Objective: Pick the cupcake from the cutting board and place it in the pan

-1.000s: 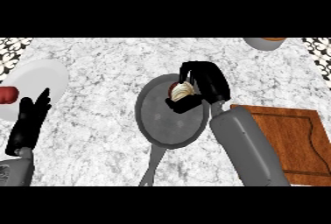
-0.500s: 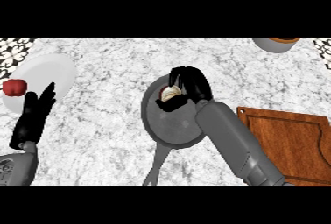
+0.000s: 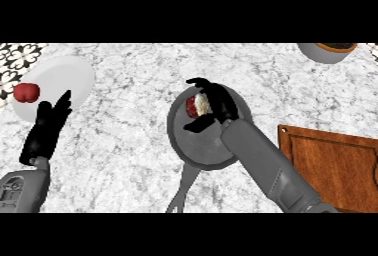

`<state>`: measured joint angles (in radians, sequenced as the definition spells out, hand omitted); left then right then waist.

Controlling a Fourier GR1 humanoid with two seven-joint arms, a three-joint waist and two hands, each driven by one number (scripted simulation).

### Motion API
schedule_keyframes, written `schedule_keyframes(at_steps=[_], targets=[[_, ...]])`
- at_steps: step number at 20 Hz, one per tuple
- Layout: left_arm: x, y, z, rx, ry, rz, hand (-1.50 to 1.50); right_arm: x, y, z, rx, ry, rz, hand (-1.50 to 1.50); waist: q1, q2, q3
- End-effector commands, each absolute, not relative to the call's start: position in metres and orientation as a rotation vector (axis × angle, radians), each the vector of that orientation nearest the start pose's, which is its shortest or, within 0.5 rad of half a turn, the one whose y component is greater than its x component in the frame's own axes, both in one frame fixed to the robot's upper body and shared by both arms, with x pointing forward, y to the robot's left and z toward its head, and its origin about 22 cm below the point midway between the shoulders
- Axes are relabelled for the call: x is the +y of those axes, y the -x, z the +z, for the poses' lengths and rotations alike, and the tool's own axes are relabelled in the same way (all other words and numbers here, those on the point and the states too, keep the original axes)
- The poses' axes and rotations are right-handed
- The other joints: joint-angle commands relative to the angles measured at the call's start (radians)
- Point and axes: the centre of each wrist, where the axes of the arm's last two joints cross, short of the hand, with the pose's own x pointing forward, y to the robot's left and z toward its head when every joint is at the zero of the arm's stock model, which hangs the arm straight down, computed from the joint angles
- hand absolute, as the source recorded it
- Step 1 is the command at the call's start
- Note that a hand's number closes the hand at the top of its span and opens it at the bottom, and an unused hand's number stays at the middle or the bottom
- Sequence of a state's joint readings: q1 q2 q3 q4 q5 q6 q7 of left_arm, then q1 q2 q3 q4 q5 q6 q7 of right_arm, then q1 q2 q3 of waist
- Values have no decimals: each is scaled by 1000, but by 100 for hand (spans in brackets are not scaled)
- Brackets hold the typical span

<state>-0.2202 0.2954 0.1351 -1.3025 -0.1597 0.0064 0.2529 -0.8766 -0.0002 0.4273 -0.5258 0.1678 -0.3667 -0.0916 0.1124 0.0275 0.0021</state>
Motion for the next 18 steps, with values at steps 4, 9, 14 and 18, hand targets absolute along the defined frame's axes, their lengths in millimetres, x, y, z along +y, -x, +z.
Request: schedule_keyframes(at_steps=[4, 9, 14, 18], targets=[[330, -305, 33, -1264, -435, -192, 0, -78, -378, -8, -1664, 239, 588, -150, 8, 4, 1], [320, -290, 9, -1241, -446, -168, 0, -73, -389, 11, -1738, 245, 412, -150, -18, -6, 0], [340, -280, 15, -1253, -470, -148, 0, -86, -397, 6, -1728, 288, 288, -150, -47, -11, -1], [342, -284, 23, -1218, -489, -108, 0, -121, -415, 22, -1714, 327, 232, -150, -94, -21, -2]])
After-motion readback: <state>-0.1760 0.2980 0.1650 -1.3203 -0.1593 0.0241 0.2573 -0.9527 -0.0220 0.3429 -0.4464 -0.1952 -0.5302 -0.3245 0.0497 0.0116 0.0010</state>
